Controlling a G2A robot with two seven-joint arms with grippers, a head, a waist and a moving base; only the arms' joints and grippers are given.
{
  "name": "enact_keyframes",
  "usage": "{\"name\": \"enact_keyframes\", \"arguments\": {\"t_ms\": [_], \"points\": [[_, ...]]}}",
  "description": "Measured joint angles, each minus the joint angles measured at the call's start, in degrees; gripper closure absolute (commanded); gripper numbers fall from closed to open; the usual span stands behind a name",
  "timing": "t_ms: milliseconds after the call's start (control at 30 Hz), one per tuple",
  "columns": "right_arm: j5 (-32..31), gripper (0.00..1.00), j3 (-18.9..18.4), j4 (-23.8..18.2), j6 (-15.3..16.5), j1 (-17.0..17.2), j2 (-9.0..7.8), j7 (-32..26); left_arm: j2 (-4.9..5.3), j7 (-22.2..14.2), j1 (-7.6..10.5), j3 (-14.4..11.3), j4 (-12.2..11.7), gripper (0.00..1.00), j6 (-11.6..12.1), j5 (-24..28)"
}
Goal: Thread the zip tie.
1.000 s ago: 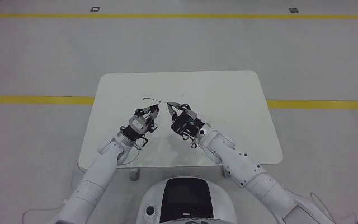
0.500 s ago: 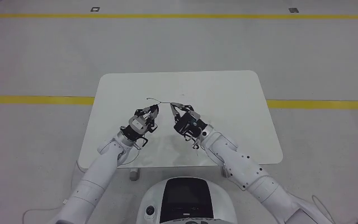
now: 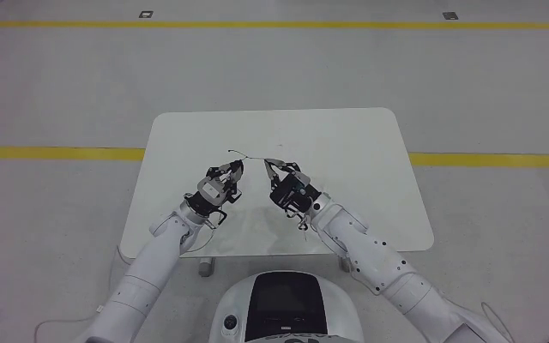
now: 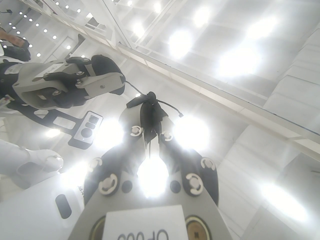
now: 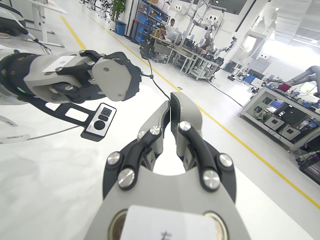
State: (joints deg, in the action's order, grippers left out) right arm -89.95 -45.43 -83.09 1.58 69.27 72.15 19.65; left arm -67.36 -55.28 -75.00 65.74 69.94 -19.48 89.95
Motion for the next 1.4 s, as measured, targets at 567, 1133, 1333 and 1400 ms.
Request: {"name": "enact_keyframes", "arguments": {"t_ms": [567,1133,1333,1400], "points": [[0.00,1.00,-0.06,-1.39,-0.77,0.81,-0.95,-0.92,0.00,0.00,0.00,0.00,0.00,1.00,0.00,0.00],[0.00,1.00,-0.23,-2.90,-1.72,1.43,-1.92,-2.26,0.00,0.00,0.00,0.00,0.00,1.00,0.00,0.00],[0.00,1.00,-0.29,-3.22,-2.13,1.63,-2.15,-2.56,0.00,0.00,0.00,0.00,0.00,1.00,0.00,0.00],[0.00,1.00,-0.32,-3.27,-2.28,1.70,-2.20,-2.61,0.00,0.00,0.00,0.00,0.00,1.00,0.00,0.00]]}}
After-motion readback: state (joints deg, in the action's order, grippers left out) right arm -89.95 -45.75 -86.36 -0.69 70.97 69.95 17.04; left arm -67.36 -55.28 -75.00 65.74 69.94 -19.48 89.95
